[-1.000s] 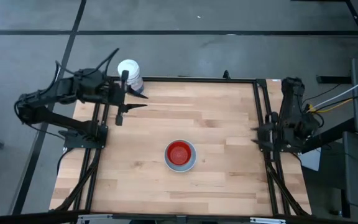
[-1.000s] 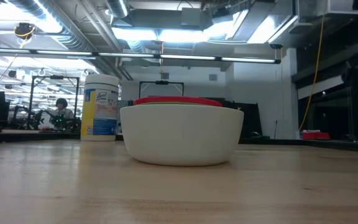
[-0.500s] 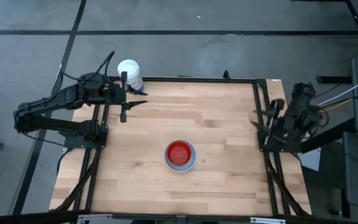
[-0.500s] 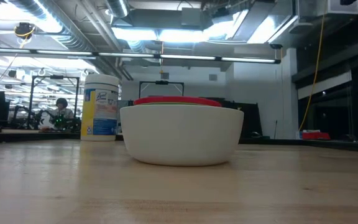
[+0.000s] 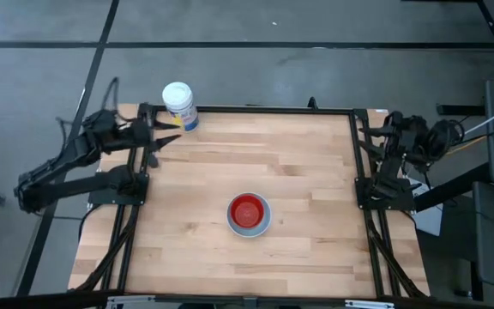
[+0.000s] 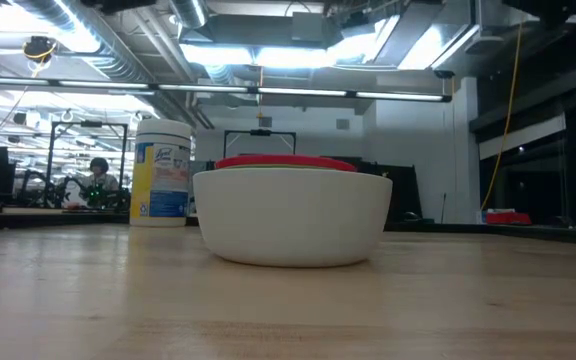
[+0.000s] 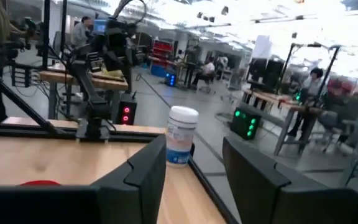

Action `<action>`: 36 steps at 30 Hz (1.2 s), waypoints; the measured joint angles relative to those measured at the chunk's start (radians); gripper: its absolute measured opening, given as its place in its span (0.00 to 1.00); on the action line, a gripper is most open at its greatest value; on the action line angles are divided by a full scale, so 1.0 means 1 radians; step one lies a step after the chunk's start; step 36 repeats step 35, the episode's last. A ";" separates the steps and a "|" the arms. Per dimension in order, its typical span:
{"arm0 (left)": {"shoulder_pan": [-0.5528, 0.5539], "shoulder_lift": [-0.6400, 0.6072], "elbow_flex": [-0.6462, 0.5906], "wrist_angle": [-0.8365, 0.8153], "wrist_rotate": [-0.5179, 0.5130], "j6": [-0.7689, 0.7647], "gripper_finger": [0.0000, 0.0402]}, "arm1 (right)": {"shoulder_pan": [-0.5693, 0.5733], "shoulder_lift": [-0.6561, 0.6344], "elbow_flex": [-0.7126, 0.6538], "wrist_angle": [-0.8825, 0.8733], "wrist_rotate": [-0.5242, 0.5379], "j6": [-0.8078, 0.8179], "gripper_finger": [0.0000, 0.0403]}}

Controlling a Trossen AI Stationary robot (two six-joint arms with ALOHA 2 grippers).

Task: Nest bowls inside each other
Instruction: Return to Home Position

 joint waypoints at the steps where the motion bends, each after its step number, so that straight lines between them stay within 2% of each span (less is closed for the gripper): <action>1: 0.014 -0.037 -0.016 -0.002 0.000 -0.007 0.27 | 0.000 -0.001 0.010 -0.047 0.000 0.040 0.40; 6: 0.061 -0.186 -0.109 -0.052 -0.001 -0.036 0.27 | -0.001 -0.001 0.083 -0.252 -0.011 0.203 0.42; 9: 0.079 -0.272 -0.166 -0.088 -0.005 -0.044 0.27 | -0.022 0.000 0.165 -0.488 -0.022 0.386 0.44; 11: 0.089 -0.329 -0.187 -0.109 -0.010 -0.054 0.27 | -0.037 -0.001 0.227 -0.627 -0.080 0.540 0.46; 13: 0.094 -0.393 -0.182 -0.118 -0.017 -0.066 0.27 | -0.051 -0.001 0.251 -0.683 -0.184 0.609 0.47; 15: 0.097 -0.456 -0.142 -0.175 -0.067 -0.089 0.27 | -0.073 -0.001 0.252 -0.683 -0.239 0.612 0.48; 17: 0.097 -0.477 -0.097 -0.305 -0.102 -0.115 0.27 | -0.100 -0.001 0.253 -0.683 -0.242 0.612 0.49; 19: 0.096 -0.473 -0.044 -0.397 -0.059 -0.147 0.27 | -0.124 -0.001 0.253 -0.673 -0.249 0.596 0.49; 20: 0.096 -0.475 -0.025 -0.385 -0.046 -0.150 0.27 | -0.136 -0.001 0.253 -0.663 -0.253 0.592 0.49; 24: 0.095 -0.475 0.005 -0.467 -0.062 -0.172 0.27 | -0.201 -0.001 0.267 -0.655 -0.321 0.562 0.48; 27: 0.089 -0.477 0.057 -0.516 -0.073 -0.174 0.27 | -0.267 -0.001 0.291 -0.701 -0.428 0.615 0.46; 31: 0.089 -0.475 0.093 -0.786 -0.104 -0.243 0.27 | -0.360 -0.001 0.293 -0.748 -0.581 0.687 0.44; 33: 0.089 -0.477 0.110 -0.818 -0.067 -0.246 0.27 | -0.413 -0.001 0.282 -0.754 -0.620 0.683 0.42; 35: 0.091 -0.475 0.101 -0.854 0.005 -0.233 0.27 | -0.466 -0.001 0.276 -0.753 -0.619 0.674 0.40; 36: 0.091 -0.475 0.101 -0.854 0.005 -0.233 0.27 | -0.466 -0.001 0.276 -0.753 -0.619 0.674 0.40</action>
